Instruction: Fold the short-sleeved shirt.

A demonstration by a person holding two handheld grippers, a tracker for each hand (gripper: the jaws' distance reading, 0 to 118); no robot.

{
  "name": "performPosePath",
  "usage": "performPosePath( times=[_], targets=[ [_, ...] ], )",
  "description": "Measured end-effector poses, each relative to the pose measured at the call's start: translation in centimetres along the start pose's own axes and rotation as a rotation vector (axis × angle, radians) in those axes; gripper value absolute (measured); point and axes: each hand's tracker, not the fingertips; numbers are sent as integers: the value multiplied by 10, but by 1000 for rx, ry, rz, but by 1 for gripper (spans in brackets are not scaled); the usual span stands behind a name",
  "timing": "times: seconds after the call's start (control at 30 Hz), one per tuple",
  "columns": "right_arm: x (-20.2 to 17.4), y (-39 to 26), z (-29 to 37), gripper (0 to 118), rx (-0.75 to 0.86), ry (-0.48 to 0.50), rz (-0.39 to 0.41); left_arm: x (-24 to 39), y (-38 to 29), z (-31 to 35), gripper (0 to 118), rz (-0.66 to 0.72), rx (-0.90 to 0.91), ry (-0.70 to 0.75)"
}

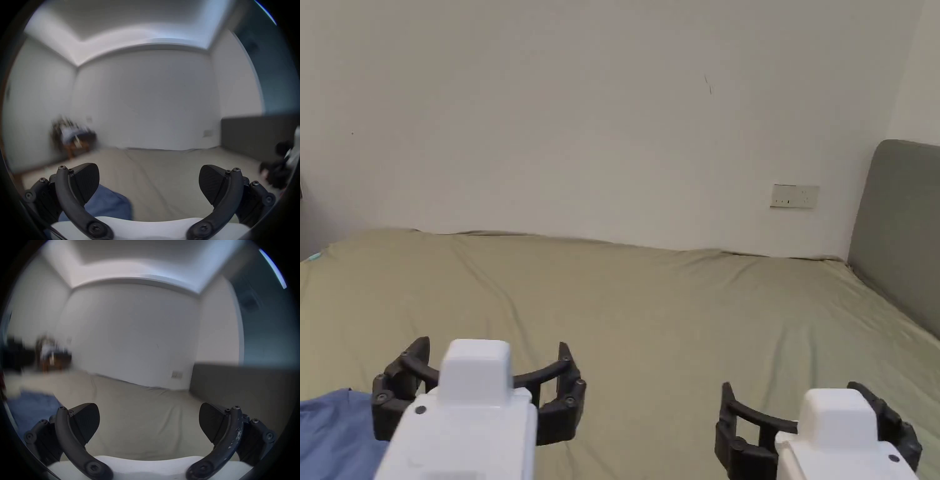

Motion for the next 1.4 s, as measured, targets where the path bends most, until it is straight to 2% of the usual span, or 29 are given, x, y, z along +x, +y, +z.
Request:
performPosePath(
  times=[0.03, 0.1, 0.17, 0.23, 0.47, 0.73, 1.3, 1.4],
  targets=[
    [1, -8, 6, 118, 3, 1, -38, 11, -5, 4, 118, -5, 44, 9],
    [2, -14, 15, 118, -16, -11, 26, 18, -13, 8, 118, 39, 40, -59],
    [-2, -18, 20, 118, -20, -27, 50, 15, -22, 8, 118, 94, -54, -168],
    [1, -18, 24, 118, -16, -34, 44, 14, -29, 9, 118, 166, -57, -233],
    [4, -15, 26, 118, -21, -49, 32, 4, -30, 12, 118, 189, -59, -170],
    [6, -16, 28, 118, -42, -24, 1, 8, -32, 19, 118, 174, -67, -190],
    [6, -11, 32, 118, -29, -17, 12, 10, -32, 19, 118, 188, -78, -201],
    [5, -9, 34, 118, -34, -52, -1, 12, -31, 19, 118, 178, -78, -202]
  ],
)
